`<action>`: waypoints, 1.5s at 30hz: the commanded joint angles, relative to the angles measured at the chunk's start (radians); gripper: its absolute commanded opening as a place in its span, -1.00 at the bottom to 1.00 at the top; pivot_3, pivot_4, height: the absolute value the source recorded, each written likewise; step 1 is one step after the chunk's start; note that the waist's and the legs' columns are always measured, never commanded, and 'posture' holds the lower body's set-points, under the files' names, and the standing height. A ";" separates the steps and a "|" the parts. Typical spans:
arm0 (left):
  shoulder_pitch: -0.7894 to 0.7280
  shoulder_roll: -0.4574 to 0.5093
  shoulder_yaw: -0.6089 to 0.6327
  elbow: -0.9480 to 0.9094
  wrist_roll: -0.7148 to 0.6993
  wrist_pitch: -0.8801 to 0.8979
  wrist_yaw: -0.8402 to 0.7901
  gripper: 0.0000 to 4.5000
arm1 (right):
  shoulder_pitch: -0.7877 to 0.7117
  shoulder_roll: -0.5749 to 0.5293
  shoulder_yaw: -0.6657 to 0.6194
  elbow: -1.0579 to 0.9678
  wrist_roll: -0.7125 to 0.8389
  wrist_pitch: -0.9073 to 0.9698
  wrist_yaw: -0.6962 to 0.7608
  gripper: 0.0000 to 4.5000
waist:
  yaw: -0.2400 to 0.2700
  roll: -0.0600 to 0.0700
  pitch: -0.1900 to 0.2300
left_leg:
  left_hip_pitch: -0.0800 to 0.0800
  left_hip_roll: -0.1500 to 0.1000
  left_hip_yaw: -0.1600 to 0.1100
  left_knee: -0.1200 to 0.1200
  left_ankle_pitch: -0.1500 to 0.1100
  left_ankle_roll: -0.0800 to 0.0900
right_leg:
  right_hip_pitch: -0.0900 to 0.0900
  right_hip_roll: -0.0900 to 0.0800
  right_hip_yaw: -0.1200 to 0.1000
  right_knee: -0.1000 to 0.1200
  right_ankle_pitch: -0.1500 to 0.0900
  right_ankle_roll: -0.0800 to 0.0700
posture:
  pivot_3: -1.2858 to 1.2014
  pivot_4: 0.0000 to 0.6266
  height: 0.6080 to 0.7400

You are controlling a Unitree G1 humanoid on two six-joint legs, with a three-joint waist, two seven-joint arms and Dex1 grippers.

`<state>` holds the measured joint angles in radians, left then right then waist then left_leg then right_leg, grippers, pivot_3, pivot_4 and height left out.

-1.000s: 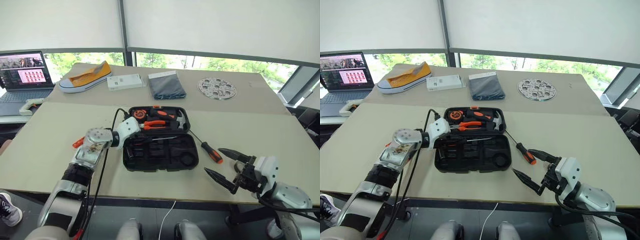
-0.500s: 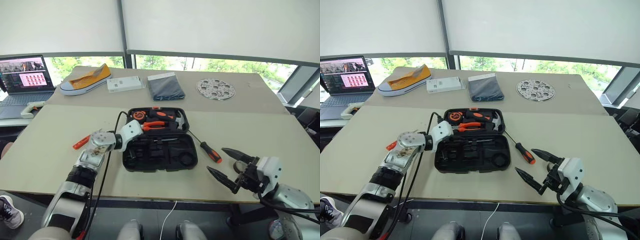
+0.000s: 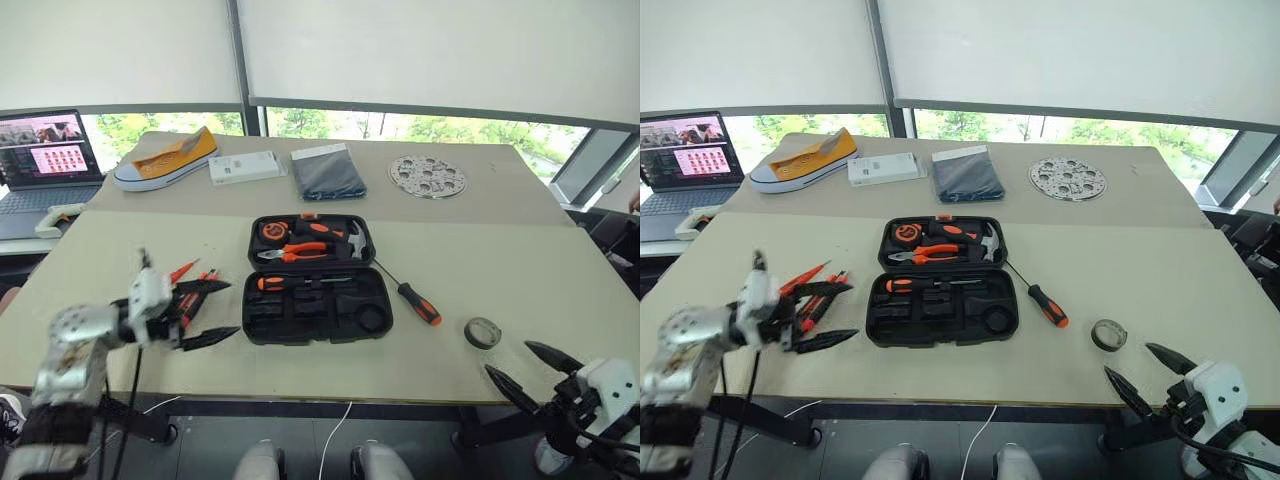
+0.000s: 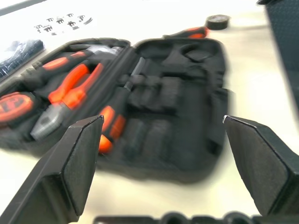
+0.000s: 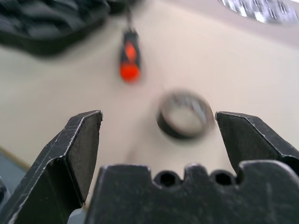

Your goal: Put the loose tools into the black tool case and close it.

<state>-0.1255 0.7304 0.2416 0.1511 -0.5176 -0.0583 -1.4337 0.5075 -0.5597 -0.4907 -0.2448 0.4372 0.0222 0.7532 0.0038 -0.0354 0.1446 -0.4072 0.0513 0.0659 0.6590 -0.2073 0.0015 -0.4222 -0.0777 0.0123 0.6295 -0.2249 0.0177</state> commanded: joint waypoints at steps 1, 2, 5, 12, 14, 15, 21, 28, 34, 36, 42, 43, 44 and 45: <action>0.047 0.022 0.066 -0.060 -0.065 0.009 -0.017 0.98 | -0.041 -0.057 -0.015 -0.133 0.045 0.219 -0.104 1.00 | 0.000 0.001 0.000 | 0.000 0.000 -0.001 0.000 -0.002 -0.003 | 0.000 0.000 0.000 0.000 0.000 0.000 | 0.03 -0.52 1.00; 0.062 0.015 0.073 -0.073 -0.078 0.024 -0.002 0.98 | -0.080 -0.096 0.003 -0.189 0.094 0.338 -0.137 1.00 | -0.001 0.002 0.001 | 0.000 0.000 -0.002 0.000 -0.002 -0.004 | 0.000 0.000 0.000 0.000 0.000 -0.001 | 0.03 -0.52 1.00; 0.101 -0.010 0.084 -0.122 -0.112 0.059 0.032 0.98 | -0.240 -0.170 0.054 -0.278 0.208 0.570 -0.202 1.00 | -0.014 0.004 0.003 | 0.001 0.000 -0.002 0.000 -0.003 -0.006 | -0.001 0.000 0.002 0.000 0.001 0.000 | 0.03 -0.52 1.00; 0.168 -0.047 0.044 -0.237 -0.128 0.081 0.050 0.98 | -0.657 -0.341 0.402 -0.191 0.122 0.872 -0.198 1.00 | -0.011 0.002 0.003 | -0.002 -0.001 0.001 -0.001 0.001 0.001 | -0.002 0.002 0.000 -0.001 -0.001 -0.002 | 0.03 -0.52 1.00; 0.157 -0.063 0.015 -0.272 -0.127 0.090 0.065 0.98 | -0.782 -0.332 0.481 -0.118 0.098 0.951 -0.211 1.00 | -0.008 0.002 0.003 | -0.005 -0.002 0.003 0.000 0.000 0.001 | -0.004 0.002 0.000 -0.001 0.000 -0.002 | 0.03 -0.52 1.00; 0.151 -0.071 0.007 -0.285 -0.129 0.096 0.076 0.98 | -0.824 -0.330 0.516 -0.092 0.078 0.959 -0.203 1.00 | -0.005 0.002 0.003 | -0.008 -0.002 0.003 0.000 0.000 0.001 | -0.006 0.001 0.000 -0.002 0.000 -0.002 | 0.03 -0.52 1.00; 0.161 -0.085 0.006 -0.318 -0.122 0.102 0.124 0.98 | -0.968 -0.324 0.682 -0.008 0.007 1.062 -0.165 1.00 | -0.001 0.001 0.003 | -0.010 -0.004 0.003 0.000 -0.002 0.005 | -0.006 0.002 0.000 -0.004 0.004 -0.001 | 0.03 -0.52 1.00; 0.195 -0.085 0.014 -0.373 -0.135 0.119 0.170 1.00 | -0.980 -0.213 0.639 0.052 -0.053 1.045 -0.246 0.53 | -0.006 0.000 0.004 | -0.010 -0.003 0.003 0.001 -0.003 0.006 | -0.006 0.002 0.000 -0.003 0.003 0.001 | 0.03 -0.52 1.00; 0.180 -0.115 -0.002 -0.404 -0.141 0.128 0.216 1.00 | -0.903 -0.178 0.556 0.026 -0.071 0.996 -0.274 -0.40 | -0.004 0.000 0.004 | -0.009 -0.003 0.003 0.001 -0.003 0.006 | -0.005 0.002 0.000 -0.003 0.003 0.001 | 0.03 -0.52 1.00; 0.170 -0.118 -0.007 -0.414 -0.146 0.141 0.229 1.00 | -0.873 -0.162 0.486 0.013 -0.059 0.969 -0.281 -0.54 | -0.002 0.000 0.004 | -0.009 -0.003 0.003 0.001 -0.003 0.006 | -0.005 0.002 0.000 -0.004 0.003 0.002 | 0.03 -0.52 1.00; 0.215 -0.121 0.048 -0.450 -0.183 0.198 0.314 1.00 | -0.907 -0.273 0.449 0.057 -0.094 0.577 -0.015 -0.54 | -0.006 0.000 0.004 | -0.009 -0.004 0.003 0.001 -0.003 0.006 | -0.005 0.002 0.001 -0.004 0.002 0.006 | 0.03 -0.52 1.00; 0.228 -0.123 0.059 -0.449 -0.182 0.197 0.325 1.00 | -0.935 -0.277 0.464 0.082 -0.106 0.509 0.024 -0.54 | -0.021 0.001 0.005 | -0.009 -0.003 0.003 0.001 -0.003 0.006 | -0.005 0.002 0.001 -0.004 0.002 0.006 | 0.03 -0.52 1.00; 0.241 -0.125 0.080 -0.434 -0.170 0.182 0.336 1.00 | -0.987 -0.268 0.502 0.113 -0.116 0.430 0.091 -0.54 | -0.028 0.001 0.006 | -0.008 -0.003 0.004 0.001 -0.003 0.006 | -0.006 0.003 0.002 -0.004 0.002 0.006 | 0.03 -0.52 1.00; 0.248 -0.127 0.098 -0.416 -0.156 0.163 0.344 1.00 | -1.030 -0.250 0.536 0.138 -0.122 0.373 0.145 -0.54 | -0.034 0.001 0.006 | -0.007 -0.002 0.004 0.001 -0.003 0.006 | -0.006 0.004 0.002 -0.003 0.002 0.006 | 0.03 -0.52 1.00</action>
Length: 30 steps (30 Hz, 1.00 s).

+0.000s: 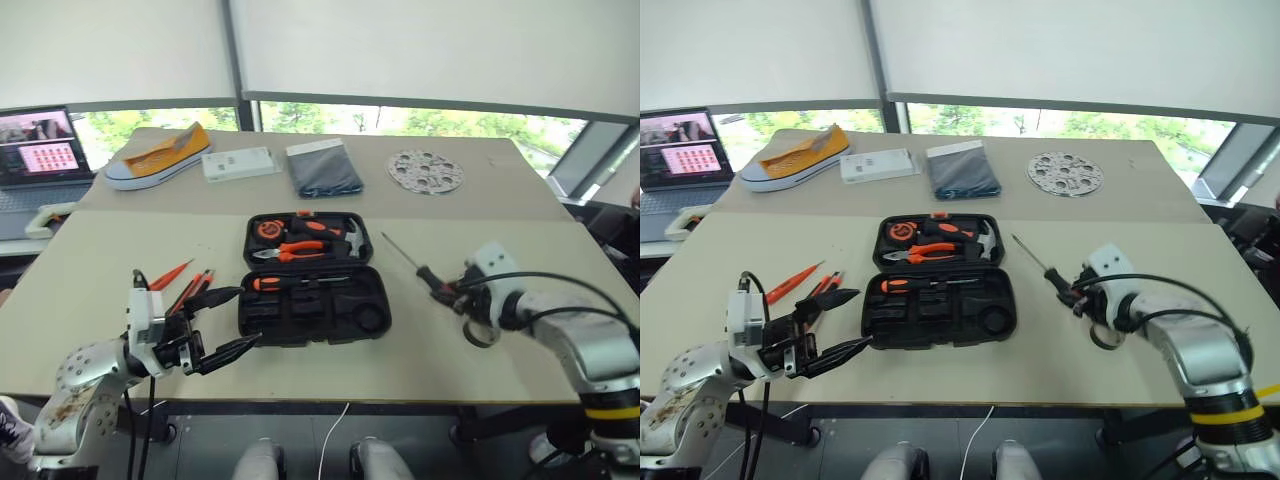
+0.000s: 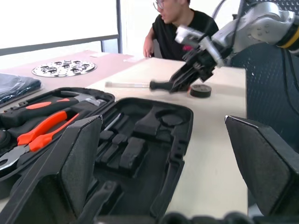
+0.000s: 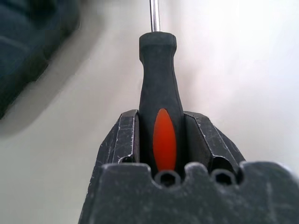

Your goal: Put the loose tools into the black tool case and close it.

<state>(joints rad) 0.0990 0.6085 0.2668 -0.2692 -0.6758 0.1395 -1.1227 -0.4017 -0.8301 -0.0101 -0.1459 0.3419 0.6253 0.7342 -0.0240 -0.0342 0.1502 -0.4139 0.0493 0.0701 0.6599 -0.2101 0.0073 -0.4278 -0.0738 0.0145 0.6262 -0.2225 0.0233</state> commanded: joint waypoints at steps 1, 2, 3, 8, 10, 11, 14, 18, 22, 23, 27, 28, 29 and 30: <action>0.034 -0.004 0.097 0.028 0.014 -0.052 0.042 1.00 | -0.172 0.045 0.100 0.058 -0.031 -0.275 0.227 -0.54 | -0.013 -0.001 0.001 | 0.001 0.001 0.000 0.000 0.000 0.000 | 0.001 0.002 0.000 0.000 0.000 -0.001 | 0.03 -0.52 1.00; 0.042 -0.004 0.113 0.044 0.022 -0.062 0.047 1.00 | -0.208 0.064 0.130 0.075 -0.036 -0.308 0.272 -0.54 | -0.020 -0.002 0.001 | 0.003 0.002 0.000 0.000 0.000 0.000 | 0.001 0.004 0.000 0.000 0.000 -0.003 | 0.03 -0.52 1.00; 0.049 -0.001 0.128 0.064 0.026 -0.072 0.047 1.00 | -0.248 0.088 0.168 0.100 -0.052 -0.336 0.312 -0.54 | -0.019 -0.002 0.001 | 0.005 0.004 -0.001 -0.001 0.000 0.000 | 0.003 0.007 0.000 0.001 0.000 -0.005 | 0.03 -0.52 1.00; 0.086 0.009 0.152 0.111 0.053 -0.110 0.026 1.00 | -0.413 0.182 0.374 0.276 -0.233 -0.457 0.421 -0.54 | -0.012 -0.003 0.003 | 0.005 0.007 -0.001 -0.001 0.000 0.000 | 0.001 0.009 -0.001 0.004 -0.002 -0.010 | 0.03 -0.52 1.00; 0.088 0.007 0.148 0.104 0.057 -0.112 0.025 1.00 | -0.452 0.194 0.428 0.343 -0.294 -0.491 0.454 -0.54 | 0.000 -0.003 0.003 | 0.003 0.007 -0.001 -0.001 0.000 0.000 | 0.000 0.008 -0.002 0.003 0.000 -0.012 | 0.03 -0.52 1.00; 0.089 0.007 0.146 0.092 0.054 -0.106 0.028 1.00 | -0.465 0.195 0.449 0.369 -0.323 -0.494 0.463 -0.54 | 0.006 -0.003 0.003 | 0.002 0.006 -0.001 -0.001 0.000 0.000 | -0.001 0.007 -0.002 0.003 0.002 -0.016 | 0.03 -0.52 1.00; 0.095 0.006 0.141 0.059 0.045 -0.086 0.044 1.00 | -0.476 0.188 0.474 0.412 -0.372 -0.508 0.485 -0.54 | 0.016 -0.003 0.003 | -0.003 0.002 0.000 -0.001 0.000 0.000 | -0.006 0.000 -0.002 0.004 0.003 -0.014 | 0.03 -0.52 1.00; 0.116 -0.002 0.144 0.031 0.039 -0.082 0.055 1.00 | -0.492 0.211 0.474 0.456 -0.406 -0.499 0.494 -0.54 | 0.013 -0.003 0.003 | -0.009 0.000 0.002 0.000 0.000 0.000 | -0.010 -0.003 -0.002 0.003 0.006 -0.008 | 0.03 -0.52 1.00; 0.151 -0.006 0.142 0.000 0.024 -0.063 0.055 1.00 | -0.511 0.239 0.457 0.495 -0.395 -0.495 0.508 -0.54 | 0.006 -0.003 0.003 | -0.008 0.000 0.002 0.000 0.000 0.000 | -0.011 -0.001 -0.002 0.003 0.006 -0.008 | 0.03 -0.52 1.00; 0.160 -0.008 0.142 -0.008 0.022 -0.061 0.056 1.00 | -0.514 0.241 0.455 0.505 -0.398 -0.496 0.511 -0.54 | 0.006 -0.003 0.003 | -0.007 0.001 0.002 0.000 0.000 0.000 | -0.011 -0.001 -0.002 0.004 0.006 -0.009 | 0.03 -0.52 1.00; 0.170 -0.018 0.142 -0.020 0.025 -0.071 0.066 1.00 | -0.523 0.241 0.472 0.544 -0.433 -0.532 0.526 -0.54 | 0.008 -0.003 0.003 | -0.007 0.001 0.002 0.000 0.000 -0.001 | -0.011 0.000 -0.002 0.005 0.005 -0.010 | 0.03 -0.52 1.00; 0.167 -0.021 0.141 -0.019 0.027 -0.074 0.072 1.00 | -0.525 0.246 0.473 0.553 -0.438 -0.536 0.524 -0.54 | 0.009 -0.003 0.003 | -0.007 0.001 0.002 0.000 0.000 -0.001 | -0.011 0.000 -0.002 0.005 0.006 -0.010 | 0.03 -0.52 1.00; 0.163 -0.021 0.139 -0.018 0.030 -0.076 0.073 1.00 | -0.530 0.252 0.473 0.562 -0.445 -0.535 0.519 -0.54 | 0.010 -0.003 0.003 | -0.007 0.001 0.002 0.000 0.000 -0.001 | -0.010 -0.001 -0.002 0.005 0.006 -0.010 | 0.03 -0.52 1.00; 0.161 -0.022 0.137 -0.018 0.032 -0.078 0.074 1.00 | -0.533 0.258 0.471 0.569 -0.450 -0.536 0.516 -0.54 | 0.010 -0.003 0.003 | -0.007 0.000 0.002 0.000 0.000 -0.001 | -0.010 -0.001 -0.003 0.005 0.006 -0.009 | 0.03 -0.52 1.00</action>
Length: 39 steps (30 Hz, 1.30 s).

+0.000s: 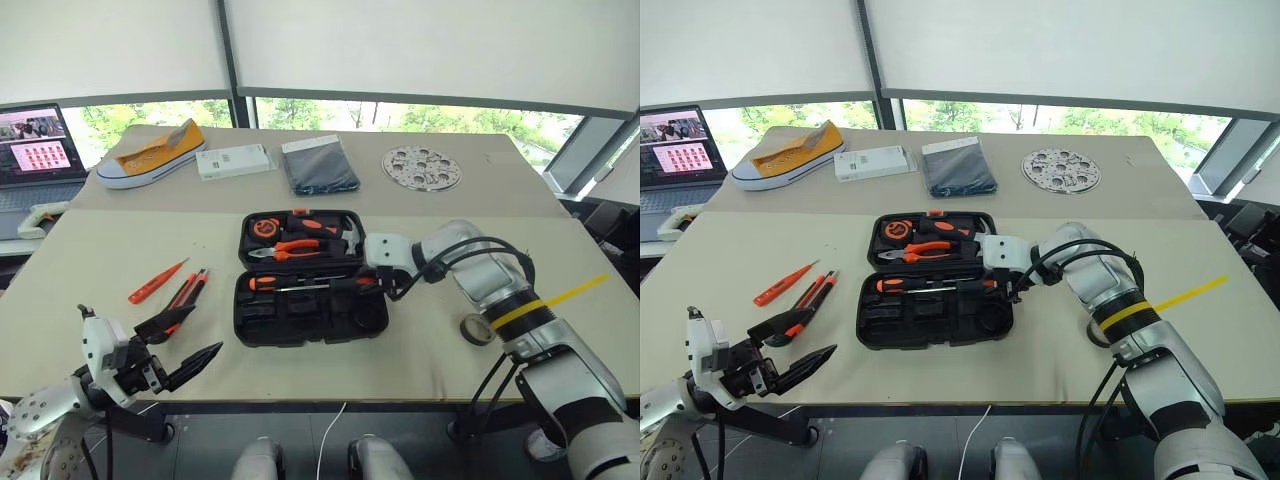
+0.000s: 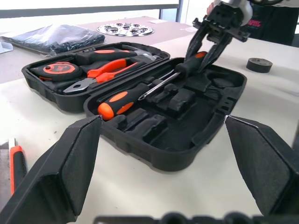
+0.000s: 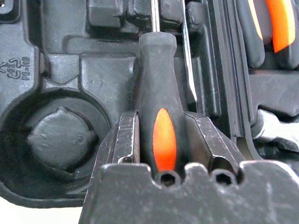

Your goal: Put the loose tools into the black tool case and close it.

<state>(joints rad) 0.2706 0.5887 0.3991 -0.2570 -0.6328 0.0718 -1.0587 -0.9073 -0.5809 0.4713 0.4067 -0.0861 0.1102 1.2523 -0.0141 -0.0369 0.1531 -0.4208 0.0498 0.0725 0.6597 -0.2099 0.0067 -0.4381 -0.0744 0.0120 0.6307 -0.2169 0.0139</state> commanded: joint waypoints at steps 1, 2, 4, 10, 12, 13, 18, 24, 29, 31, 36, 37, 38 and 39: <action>-0.014 -0.003 0.002 -0.029 -0.008 -0.012 0.012 1.00 | -0.033 0.015 -0.012 0.019 -0.023 -0.002 0.006 -0.54 | 0.000 0.000 0.000 | 0.000 0.000 0.000 0.000 0.000 0.000 | 0.000 0.000 0.000 0.000 0.000 0.000 | 0.03 -0.52 1.00; -0.016 -0.003 0.000 -0.028 -0.004 -0.016 0.013 1.00 | -0.037 0.020 -0.016 0.018 -0.025 0.010 0.009 -0.54 | 0.000 0.000 0.000 | 0.000 0.000 0.000 0.000 0.000 0.000 | 0.000 0.000 0.000 0.000 0.000 0.000 | 0.03 -0.52 1.00; -0.018 -0.008 -0.002 -0.027 0.001 -0.025 0.017 1.00 | -0.044 0.030 -0.026 0.016 -0.025 0.063 0.007 -0.32 | 0.000 0.000 0.000 | 0.000 0.000 0.000 0.000 0.000 0.000 | 0.000 0.000 0.000 0.000 0.000 0.000 | 0.03 -0.52 1.00; 0.002 -0.024 0.002 -0.026 0.014 -0.044 0.028 1.00 | -0.016 -0.014 -0.096 -0.069 0.058 -0.047 0.083 0.60 | 0.001 0.000 0.000 | -0.001 0.000 0.000 0.000 0.000 0.000 | 0.000 0.000 0.000 0.000 0.000 0.000 | 0.03 -0.52 1.00; 0.006 -0.030 0.003 -0.017 0.023 -0.057 0.033 1.00 | -0.025 -0.011 -0.144 -0.050 0.091 -0.078 0.066 0.60 | 0.000 0.000 0.000 | -0.001 0.000 0.000 0.000 0.000 0.000 | 0.000 0.000 0.000 -0.001 0.000 0.000 | 0.03 -0.52 1.00; 0.003 -0.034 0.002 -0.013 0.027 -0.062 0.039 1.00 | -0.024 -0.001 -0.167 -0.035 0.107 -0.099 0.053 0.60 | 0.000 0.000 0.000 | -0.001 0.000 0.000 0.000 0.000 0.000 | 0.000 0.000 0.000 -0.001 0.000 0.000 | 0.03 -0.52 1.00; -0.027 -0.040 -0.013 0.003 0.036 -0.069 0.050 1.00 | 0.038 0.093 -0.237 -0.051 0.201 -0.058 0.000 0.13 | -0.001 0.000 0.000 | 0.001 0.001 0.000 0.000 0.000 0.000 | 0.001 0.001 0.000 0.000 0.000 0.000 | 0.03 -0.52 1.00; -0.059 -0.030 -0.020 0.026 0.047 -0.062 0.051 1.00 | 0.097 0.152 -0.192 0.037 0.131 -0.149 -0.059 -0.80 | -0.001 0.000 0.000 | 0.002 0.000 0.000 0.000 0.000 0.000 | 0.002 0.001 0.000 0.001 0.000 0.000 | 0.03 -0.52 1.00; -0.065 -0.004 -0.014 0.048 0.076 -0.048 0.069 1.00 | 0.100 0.196 -0.150 0.136 0.068 -0.197 -0.100 -0.99 | -0.003 0.000 0.000 | 0.002 0.000 0.000 0.000 0.000 0.000 | 0.001 0.001 0.000 0.001 0.000 0.000 | 0.03 -0.52 1.00; -0.062 0.005 -0.013 0.052 0.080 -0.049 0.066 1.00 | 0.100 0.206 -0.142 0.162 0.059 -0.198 -0.100 -0.99 | -0.007 0.000 0.000 | 0.003 0.001 0.000 0.000 0.000 0.000 | 0.002 0.001 0.001 0.001 0.000 0.000 | 0.03 -0.52 1.00; -0.048 0.009 -0.001 0.051 0.077 -0.051 0.069 1.00 | 0.085 0.220 -0.137 0.216 0.041 -0.172 -0.115 -0.99 | -0.008 0.000 0.000 | 0.009 0.001 0.001 0.000 0.000 0.000 | 0.007 0.001 0.001 0.001 0.000 -0.001 | 0.03 -0.52 1.00; -0.044 0.006 0.000 0.049 0.078 -0.052 0.074 1.00 | 0.082 0.223 -0.134 0.221 0.036 -0.158 -0.119 -0.99 | -0.008 0.000 0.000 | 0.011 0.001 0.001 0.000 0.000 -0.001 | 0.009 0.001 0.001 0.001 0.000 -0.001 | 0.03 -0.52 1.00; -0.039 0.004 0.001 0.048 0.079 -0.054 0.078 1.00 | 0.083 0.223 -0.129 0.222 0.029 -0.152 -0.117 -0.99 | -0.008 0.000 0.000 | 0.014 0.002 0.001 0.000 0.000 -0.001 | 0.012 0.001 0.000 0.001 -0.002 -0.003 | 0.03 -0.52 1.00; -0.034 -0.001 0.002 0.046 0.081 -0.056 0.084 1.00 | 0.088 0.223 -0.126 0.214 0.027 -0.156 -0.116 -0.99 | -0.008 0.000 0.000 | 0.016 0.002 0.001 0.000 0.000 -0.001 | 0.014 0.001 0.000 0.001 -0.004 -0.007 | 0.03 -0.52 1.00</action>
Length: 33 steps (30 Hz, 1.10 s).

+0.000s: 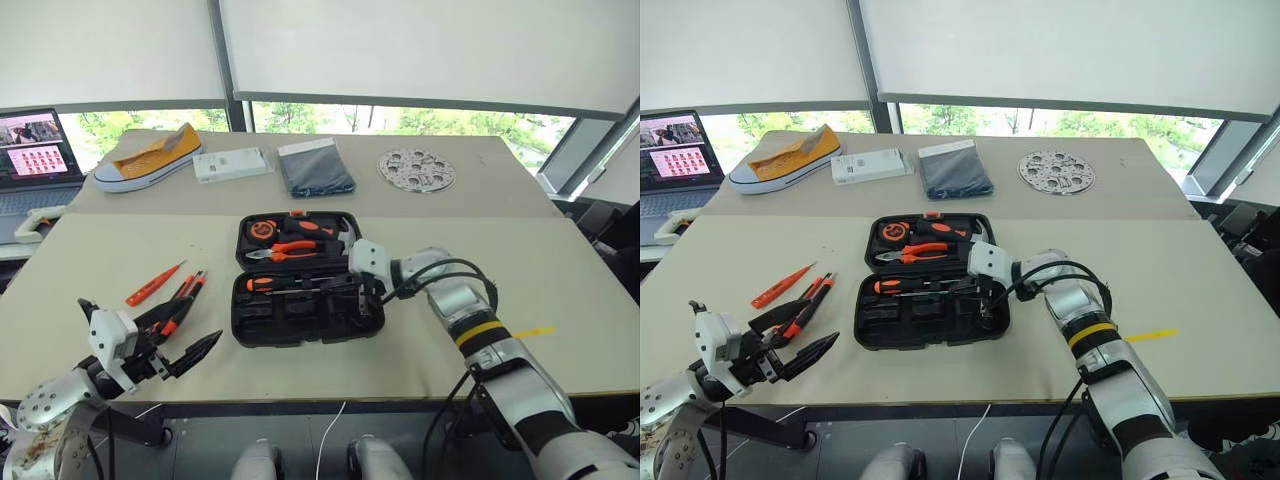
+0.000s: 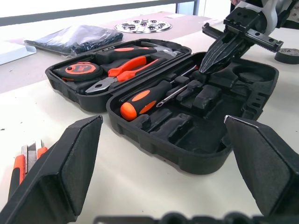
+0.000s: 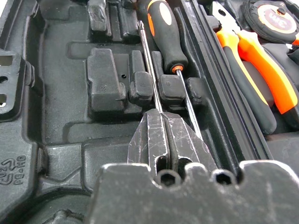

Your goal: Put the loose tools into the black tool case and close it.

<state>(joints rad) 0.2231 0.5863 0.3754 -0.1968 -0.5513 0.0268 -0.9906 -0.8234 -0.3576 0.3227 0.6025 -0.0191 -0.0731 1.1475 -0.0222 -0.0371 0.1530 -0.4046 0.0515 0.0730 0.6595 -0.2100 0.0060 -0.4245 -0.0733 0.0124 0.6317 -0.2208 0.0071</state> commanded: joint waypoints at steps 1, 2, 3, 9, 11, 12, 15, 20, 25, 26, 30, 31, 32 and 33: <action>0.018 -0.002 0.025 -0.016 0.000 -0.014 0.019 1.00 | 0.010 0.000 0.021 0.003 -0.035 0.024 -0.008 -0.99 | 0.000 0.000 0.000 | 0.000 0.000 0.000 0.000 0.000 0.000 | 0.000 0.000 0.000 0.000 -0.001 0.000 | 0.03 -0.52 1.00; 0.024 -0.006 0.027 -0.017 -0.003 -0.016 0.023 1.00 | 0.017 0.002 0.004 -0.024 -0.012 0.021 -0.007 -0.99 | 0.000 0.000 0.000 | 0.000 0.000 0.000 0.000 0.000 0.000 | 0.000 0.000 0.000 0.000 -0.001 0.001 | 0.03 -0.52 1.00; 0.031 -0.009 0.033 -0.018 -0.008 -0.016 0.027 1.00 | 0.024 0.006 -0.025 -0.050 0.021 0.006 -0.010 -0.99 | 0.000 0.000 0.000 | 0.000 0.000 0.000 0.000 0.000 0.000 | 0.000 0.000 0.000 0.000 -0.001 0.001 | 0.03 -0.52 1.00; 0.080 -0.029 0.181 0.031 -0.057 -0.036 0.084 1.00 | 0.139 -0.056 -0.267 -0.266 0.311 0.012 0.063 -0.66 | 0.005 0.000 0.000 | -0.004 0.000 0.000 -0.001 0.000 0.000 | -0.003 -0.001 0.000 0.000 0.003 0.004 | 0.03 -0.52 1.00; 0.118 -0.027 0.242 0.044 -0.070 -0.038 0.081 1.00 | 0.223 -0.112 -0.289 -0.387 0.348 0.045 0.084 -0.31 | 0.010 0.000 0.000 | -0.005 0.000 0.000 -0.001 -0.001 -0.002 | -0.003 -0.002 -0.001 -0.002 0.002 0.007 | 0.03 -0.52 1.00; 0.138 -0.026 0.273 0.058 -0.073 -0.039 0.083 1.00 | 0.267 -0.136 -0.296 -0.453 0.362 0.056 0.087 -0.19 | 0.011 0.000 0.000 | -0.005 0.000 0.000 -0.001 -0.003 -0.002 | -0.002 -0.003 -0.001 -0.002 0.001 0.008 | 0.03 -0.52 1.00; 0.161 -0.027 0.378 0.146 -0.106 -0.018 0.123 1.00 | 0.389 -0.157 -0.349 -0.618 0.420 0.097 0.023 0.28 | 0.010 0.000 0.000 | -0.004 0.000 0.000 -0.001 -0.007 -0.002 | -0.001 -0.004 -0.001 -0.004 -0.002 0.008 | 0.03 -0.52 1.00; 0.207 0.011 0.474 0.337 -0.096 0.000 0.124 1.00 | 0.595 -0.170 -0.428 -0.675 0.423 -0.078 0.021 0.99 | 0.006 -0.001 0.000 | -0.002 0.000 0.000 -0.001 -0.008 -0.002 | -0.001 -0.002 -0.001 -0.002 -0.005 0.008 | 0.03 -0.52 1.00; 0.159 0.079 0.479 0.438 -0.063 -0.020 0.127 1.00 | 0.701 -0.196 -0.469 -0.657 0.455 -0.062 -0.002 0.99 | 0.012 -0.003 0.000 | -0.001 0.000 0.000 -0.001 -0.010 -0.006 | 0.000 -0.005 0.000 -0.003 -0.012 0.010 | 0.03 -0.52 1.00; 0.131 0.090 0.480 0.438 -0.072 -0.015 0.132 1.00 | 0.707 -0.194 -0.472 -0.658 0.459 -0.073 -0.001 0.99 | 0.016 -0.003 0.001 | -0.002 0.000 0.000 0.000 -0.012 -0.010 | 0.000 -0.005 0.000 -0.002 -0.012 0.010 | 0.03 -0.52 1.00; 0.006 0.168 0.385 0.386 -0.054 0.089 0.148 1.00 | 0.699 -0.182 -0.472 -0.701 0.486 -0.055 -0.032 0.99 | 0.027 -0.004 0.000 | 0.000 0.002 0.000 0.000 -0.013 -0.012 | -0.002 -0.005 -0.003 -0.003 -0.009 0.009 | 0.03 -0.52 1.00; -0.019 0.189 0.351 0.372 -0.041 0.126 0.157 1.00 | 0.693 -0.181 -0.469 -0.710 0.488 -0.051 -0.037 0.99 | 0.028 -0.004 0.000 | 0.000 0.002 0.000 0.000 -0.013 -0.012 | -0.002 -0.005 -0.003 -0.003 -0.009 0.009 | 0.03 -0.52 1.00; -0.046 0.205 0.320 0.364 -0.025 0.145 0.165 1.00 | 0.686 -0.180 -0.467 -0.716 0.491 -0.047 -0.042 0.99 | 0.029 -0.003 0.000 | 0.000 0.002 0.000 0.000 -0.013 -0.012 | -0.001 -0.006 -0.003 -0.002 -0.009 0.009 | 0.03 -0.52 1.00; -0.085 0.225 0.283 0.369 -0.012 0.183 0.177 1.00 | 0.676 -0.178 -0.464 -0.722 0.496 -0.038 -0.052 0.99 | 0.029 -0.003 0.001 | 0.000 0.002 0.000 0.000 -0.013 -0.012 | -0.001 -0.005 -0.003 -0.002 -0.009 0.009 | 0.03 -0.52 1.00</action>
<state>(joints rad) 0.1664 0.7847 0.7002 0.1977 -0.5819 0.1616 -0.8321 -0.1243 -0.5351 -0.1256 -0.0764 0.4476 -0.1207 1.1109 0.0072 -0.0400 0.1535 -0.4048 0.0534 0.0736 0.6591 -0.2231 -0.0056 -0.4252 -0.0782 0.0102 0.6293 -0.2290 0.0162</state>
